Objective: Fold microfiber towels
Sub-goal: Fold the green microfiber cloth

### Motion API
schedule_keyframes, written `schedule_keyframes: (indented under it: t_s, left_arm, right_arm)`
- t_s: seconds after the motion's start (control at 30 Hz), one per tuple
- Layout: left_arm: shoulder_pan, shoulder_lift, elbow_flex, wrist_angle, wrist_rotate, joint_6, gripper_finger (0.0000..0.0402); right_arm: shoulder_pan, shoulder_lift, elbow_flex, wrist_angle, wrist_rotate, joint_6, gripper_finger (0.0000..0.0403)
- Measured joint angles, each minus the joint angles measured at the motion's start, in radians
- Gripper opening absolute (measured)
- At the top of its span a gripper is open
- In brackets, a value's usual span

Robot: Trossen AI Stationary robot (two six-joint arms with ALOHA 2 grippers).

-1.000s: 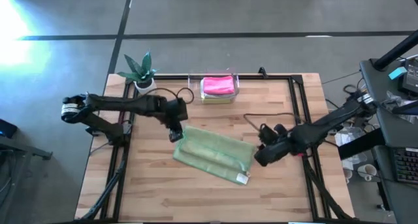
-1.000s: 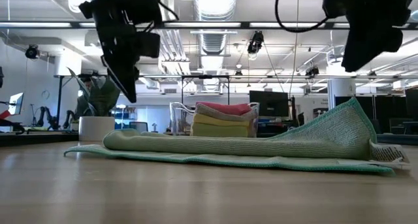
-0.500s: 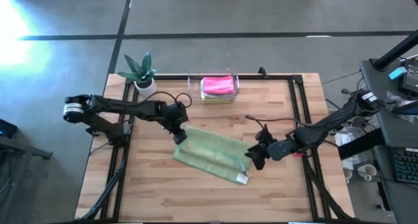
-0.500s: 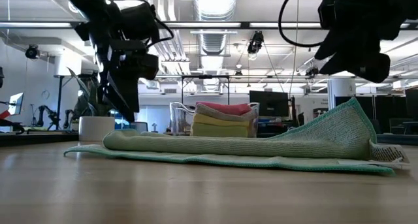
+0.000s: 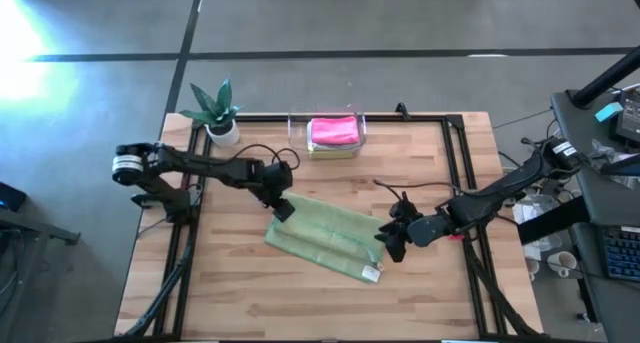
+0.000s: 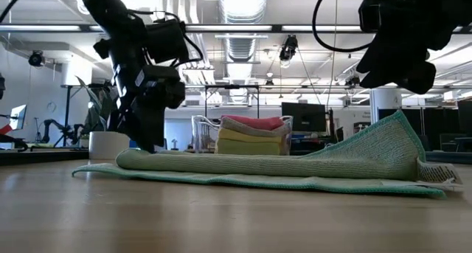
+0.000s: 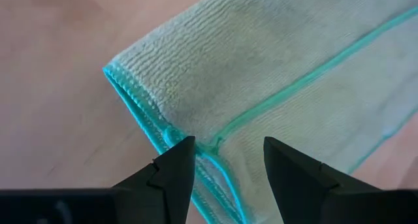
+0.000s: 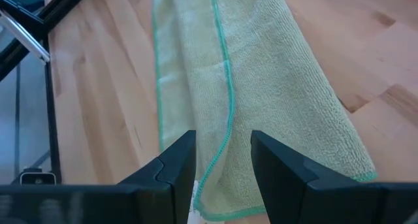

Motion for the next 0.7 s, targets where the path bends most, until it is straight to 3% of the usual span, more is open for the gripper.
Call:
schedule_keyframes:
  t_s: [0.2, 0.5, 0.7]
  left_arm:
    - [-0.009, 0.015, 0.003, 0.001, 0.001, -0.019, 0.0166]
    - [-0.009, -0.080, -0.001, -0.075, -0.001, -0.070, 0.0166]
    - [-0.016, -0.037, 0.000, -0.045, 0.000, -0.098, 0.0166]
  right_arm:
    - [-0.004, 0.000, 0.000, -0.001, 0.000, -0.002, 0.0137]
    - [-0.005, 0.000, 0.000, -0.002, 0.003, 0.000, 0.0137]
    - [-0.026, 0.000, 0.000, -0.002, 0.003, -0.010, 0.0137]
